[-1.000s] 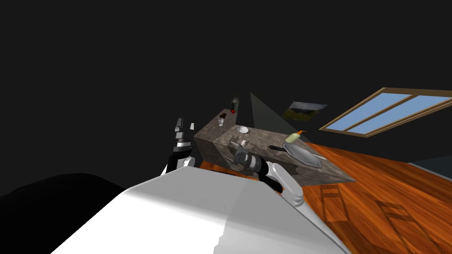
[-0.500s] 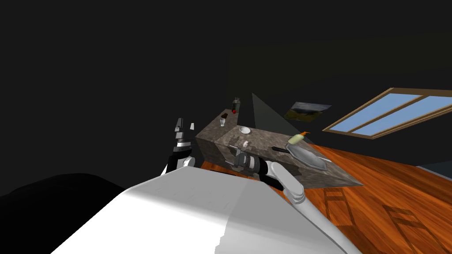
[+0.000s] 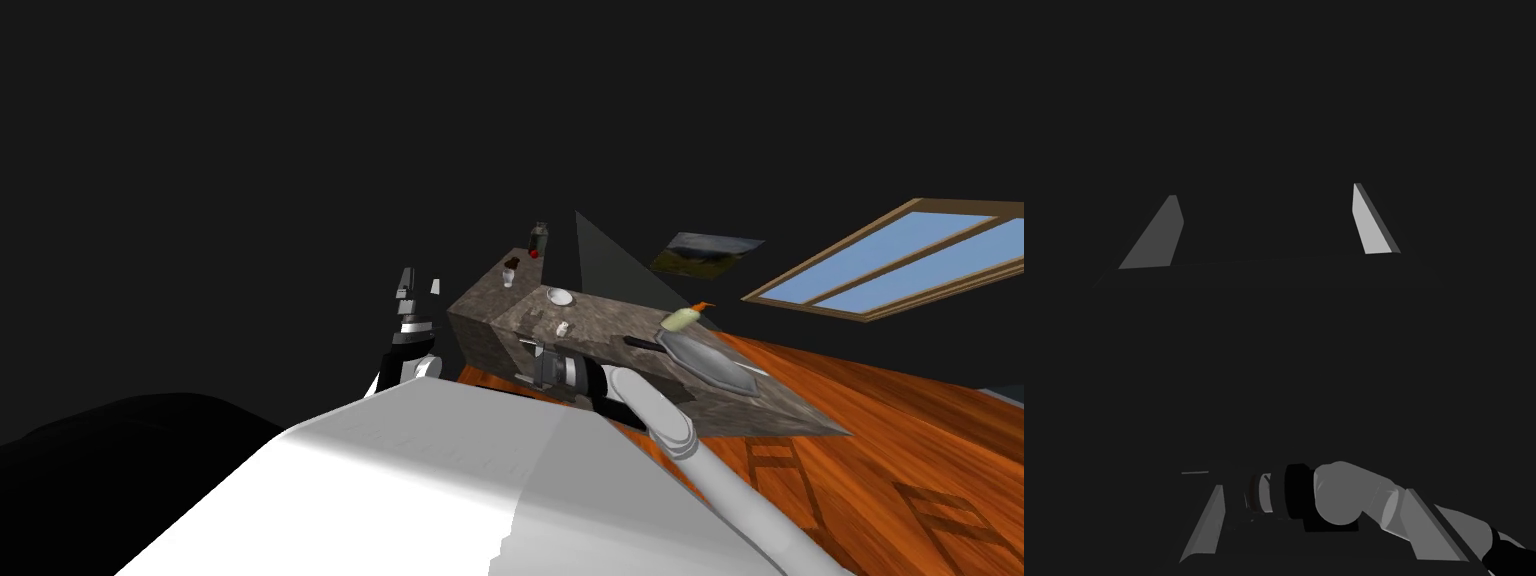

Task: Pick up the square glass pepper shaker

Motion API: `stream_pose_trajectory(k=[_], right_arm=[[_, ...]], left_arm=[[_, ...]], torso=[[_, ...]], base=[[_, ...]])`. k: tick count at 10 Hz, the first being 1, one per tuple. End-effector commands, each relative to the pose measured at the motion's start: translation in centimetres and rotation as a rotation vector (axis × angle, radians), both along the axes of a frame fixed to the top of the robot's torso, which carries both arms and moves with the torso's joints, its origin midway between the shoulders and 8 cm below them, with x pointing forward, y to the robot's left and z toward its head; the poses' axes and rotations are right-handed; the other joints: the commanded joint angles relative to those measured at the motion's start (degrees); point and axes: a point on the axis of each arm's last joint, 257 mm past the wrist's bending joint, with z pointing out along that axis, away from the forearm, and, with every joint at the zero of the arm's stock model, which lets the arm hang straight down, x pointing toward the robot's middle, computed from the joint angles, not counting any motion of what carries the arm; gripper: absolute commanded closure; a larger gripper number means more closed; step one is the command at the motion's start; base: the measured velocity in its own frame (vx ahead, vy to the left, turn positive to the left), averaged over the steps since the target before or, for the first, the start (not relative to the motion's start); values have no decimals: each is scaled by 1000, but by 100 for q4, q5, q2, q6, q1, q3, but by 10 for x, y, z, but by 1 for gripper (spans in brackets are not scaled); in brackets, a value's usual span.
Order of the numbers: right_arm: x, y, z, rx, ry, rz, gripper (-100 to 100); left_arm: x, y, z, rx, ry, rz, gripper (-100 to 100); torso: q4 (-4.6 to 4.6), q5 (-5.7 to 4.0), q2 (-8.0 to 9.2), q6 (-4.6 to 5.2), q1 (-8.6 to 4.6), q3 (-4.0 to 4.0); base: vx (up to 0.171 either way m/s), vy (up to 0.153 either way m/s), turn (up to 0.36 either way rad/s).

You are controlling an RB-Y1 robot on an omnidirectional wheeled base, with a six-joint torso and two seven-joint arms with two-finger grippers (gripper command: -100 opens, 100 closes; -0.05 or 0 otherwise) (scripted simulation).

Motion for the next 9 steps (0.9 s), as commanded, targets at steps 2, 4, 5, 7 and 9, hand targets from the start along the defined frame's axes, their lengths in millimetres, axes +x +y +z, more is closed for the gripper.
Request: stream_pose_trajectory(k=[2, 4, 5, 7, 9], right_arm=[[-2, -14, -24, -119, -44, 37, -100], [1, -17, -30, -152, -68, 36, -100], [-2, -30, -46, -230, -85, 67, -100], [1, -33, -52, -262, -111, 66, -100], [3, -51, -70, -363, -145, 94, -100]], left_arm=[[0, 0, 0, 0, 0, 0, 0], [0, 0, 0, 0, 0, 0, 0], [0, 0, 0, 0, 0, 0, 0], [0, 0, 0, 0, 0, 0, 0], [0, 0, 0, 0, 0, 0, 0]], torso=[[1, -1, 4, 1, -6, 2], [0, 0, 1, 1, 0, 0], [1, -1, 2, 1, -7, 1], [0, -1, 0, 0, -3, 0], [0, 0, -2, 0, -3, -1]], base=[[5, 34, 37], [12, 31, 12], [8, 33, 59], [13, 29, 26], [21, 36, 53]])
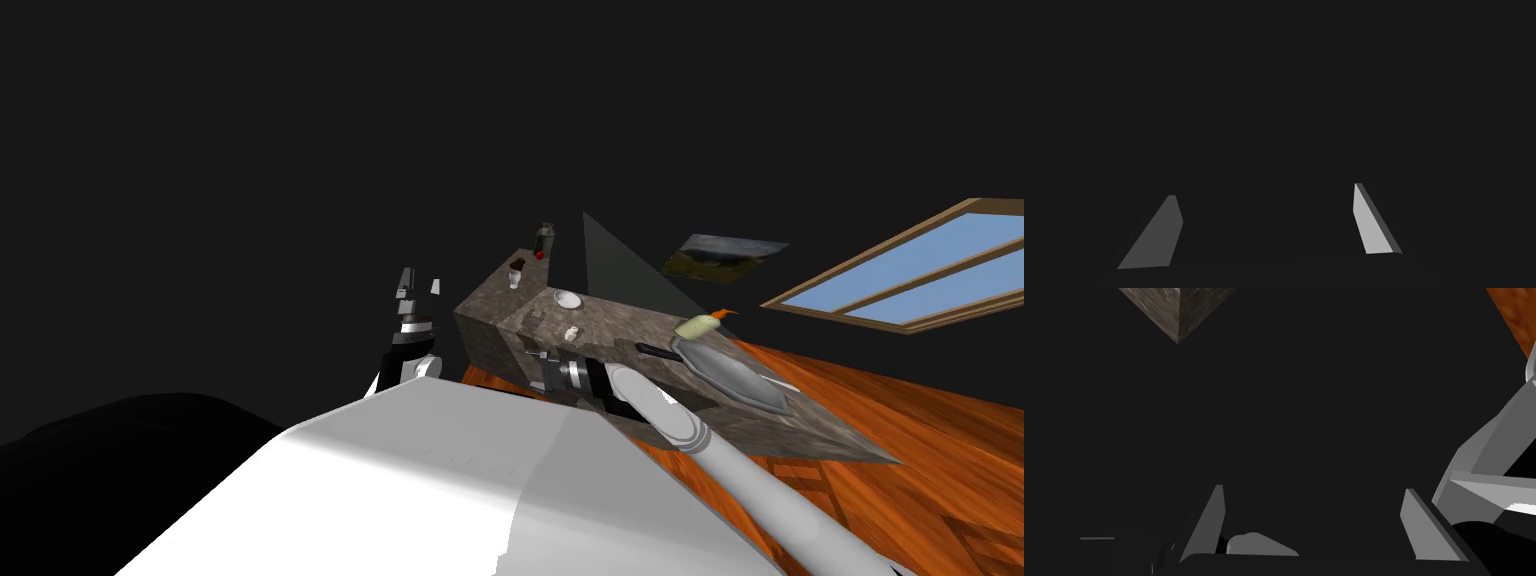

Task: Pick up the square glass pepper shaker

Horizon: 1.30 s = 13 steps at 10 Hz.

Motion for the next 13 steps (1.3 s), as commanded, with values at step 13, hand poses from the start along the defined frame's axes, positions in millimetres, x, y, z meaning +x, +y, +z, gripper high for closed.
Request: stream_pose_trajectory(k=[13], right_arm=[[28, -138, -76, -575, -170, 112, -100]], left_arm=[[0, 0, 0, 0, 0, 0, 0]], torso=[[0, -1, 1, 1, -7, 0]], base=[[19, 23, 48]])
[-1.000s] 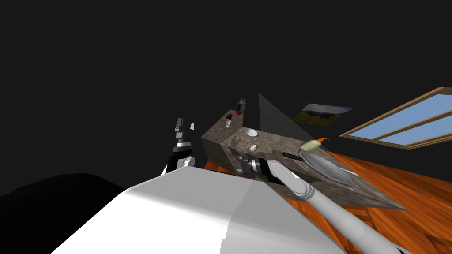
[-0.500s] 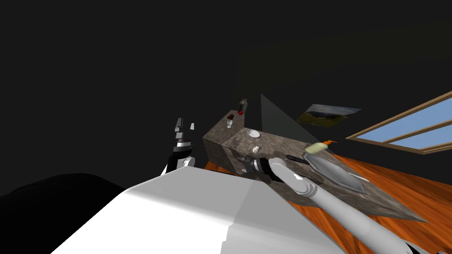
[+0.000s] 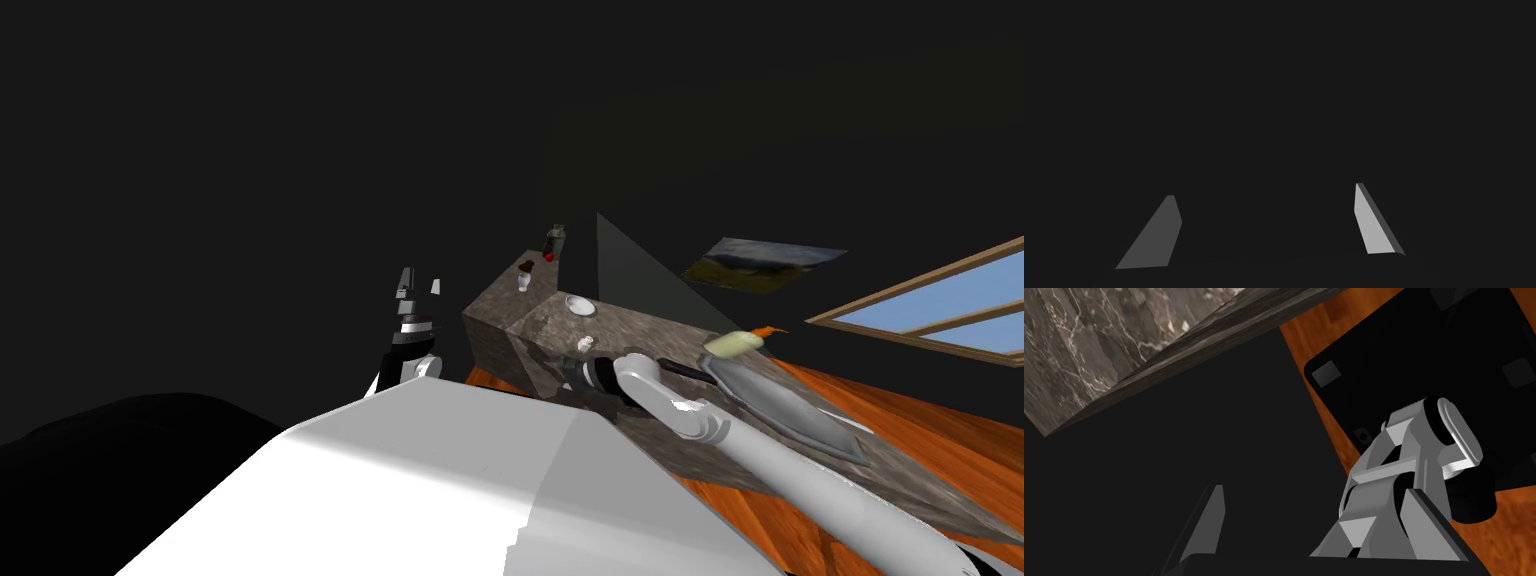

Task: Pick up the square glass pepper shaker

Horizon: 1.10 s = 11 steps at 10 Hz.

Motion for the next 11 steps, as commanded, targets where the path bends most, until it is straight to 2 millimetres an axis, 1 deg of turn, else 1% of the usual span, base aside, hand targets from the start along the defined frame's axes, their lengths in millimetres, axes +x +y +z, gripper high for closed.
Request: stream_pose_trajectory(k=[1, 2, 3, 4, 5, 7, 8, 9, 10, 11], right_arm=[[7, -17, -5, -58, -25, 10, -100], [10, -38, -9, -123, -34, 15, -100], [13, -41, -9, -138, -47, 19, -100], [17, -62, -11, -203, -59, 24, -100], [19, -64, -11, -214, -68, 28, -100], [28, -103, -11, -335, -94, 35, -100], [31, -107, -11, -350, -107, 40, -100], [34, -124, -10, -400, -114, 41, -100], [36, -126, -9, -411, -124, 45, -100], [41, -144, -6, -467, -139, 49, -100]], left_arm=[[0, 0, 0, 0, 0, 0, 0], [0, 0, 0, 0, 0, 0, 0], [0, 0, 0, 0, 0, 0, 0], [0, 0, 0, 0, 0, 0, 0], [0, 0, 0, 0, 0, 0, 0], [0, 0, 0, 0, 0, 0, 0], [0, 0, 0, 0, 0, 0, 0], [0, 0, 0, 0, 0, 0, 0], [0, 0, 0, 0, 0, 0, 0], [0, 0, 0, 0, 0, 0, 0]], torso=[[0, 0, 0, 0, 0, 0], [0, -1, 0, 1, -1, 0], [-1, -1, -3, 0, 0, -2], [0, -1, 0, 1, -1, 0], [0, 0, 0, 0, 0, 0], [0, -1, 0, 1, -3, 0], [-1, -1, -4, 0, -1, -2], [-1, -1, -1, 2, -3, -1], [0, -1, 0, 1, -3, 0], [0, -2, 2, 2, -4, 1]], base=[[24, 13, 36], [29, 18, 68], [20, 13, 36], [21, 13, 76], [20, 8, 31], [28, 12, 84], [26, 7, 24], [21, 6, 34], [18, 4, 35], [19, 10, 48]])
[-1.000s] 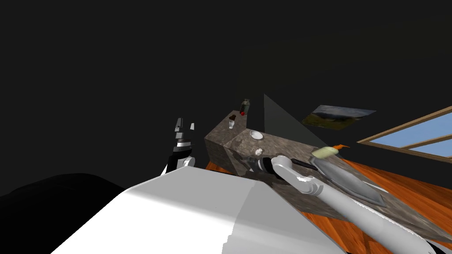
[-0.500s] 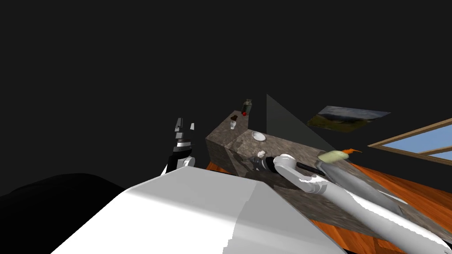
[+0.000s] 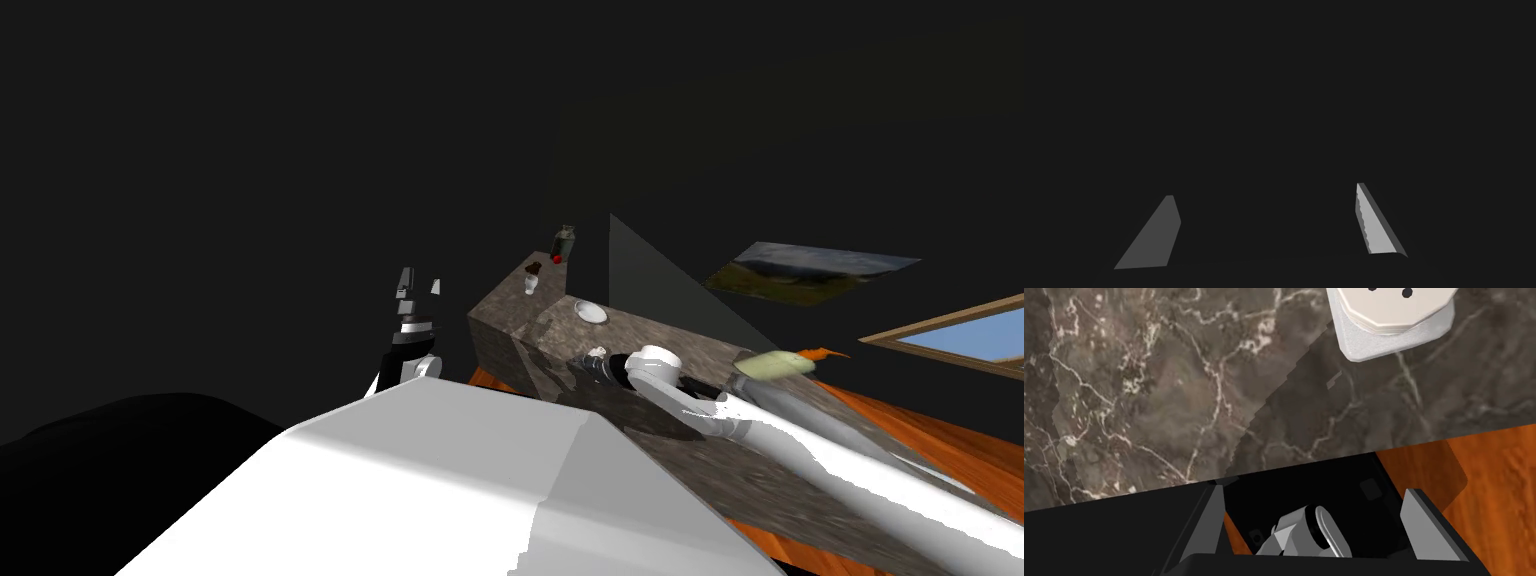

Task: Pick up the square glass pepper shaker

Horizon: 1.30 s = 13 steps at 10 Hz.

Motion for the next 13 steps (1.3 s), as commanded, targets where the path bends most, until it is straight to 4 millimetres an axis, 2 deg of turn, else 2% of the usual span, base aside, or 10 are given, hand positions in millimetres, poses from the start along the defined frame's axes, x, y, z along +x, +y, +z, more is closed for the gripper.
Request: stream_pose_trajectory(k=[1, 3, 4, 7, 8, 9, 10, 11, 13], right_arm=[[9, -27, 5, -81, -25, 6, -100], [16, -54, 13, -167, -50, 14, -100], [16, -54, 13, -167, -50, 14, -100], [25, -85, 25, -267, -78, 24, -100], [20, -79, 22, -247, -71, 23, -100], [20, -80, 23, -250, -73, 22, 0], [22, -94, 18, -250, -66, -22, -100], [22, -95, 18, -251, -65, -25, -100], [24, -110, 14, -253, -59, -72, -100]], left_arm=[[0, 0, 0, 0, 0, 0, 0], [0, 0, 0, 0, 0, 0, 0], [0, 0, 0, 0, 0, 0, 0], [0, 0, 0, 0, 0, 0, 0], [0, 0, 0, 0, 0, 0, 0], [0, 0, 0, 0, 0, 0, 0], [0, 0, 0, 0, 0, 0, 0], [0, 0, 0, 0, 0, 0, 0], [0, 0, 0, 0, 0, 0, 0]], torso=[[0, 0, 0, 0, 0, 0], [-1, 0, -5, -1, 0, -3], [-1, 0, -2, 1, -1, -2], [2, -1, 9, 1, -5, 5], [3, -1, 11, 2, -6, 7], [2, -2, 11, 1, -5, 6], [2, -2, 10, 1, -4, 5], [4, -2, 25, -7, -5, 13], [9, -3, 40, 1, -10, 23]], base=[[27, 13, 78], [26, 7, 58], [2, 5, -13], [-4, -5, 14], [0, 0, 0], [0, 0, 0], [-67, -10, 338], [-92, -22, 195], [-100, -18, 177]])
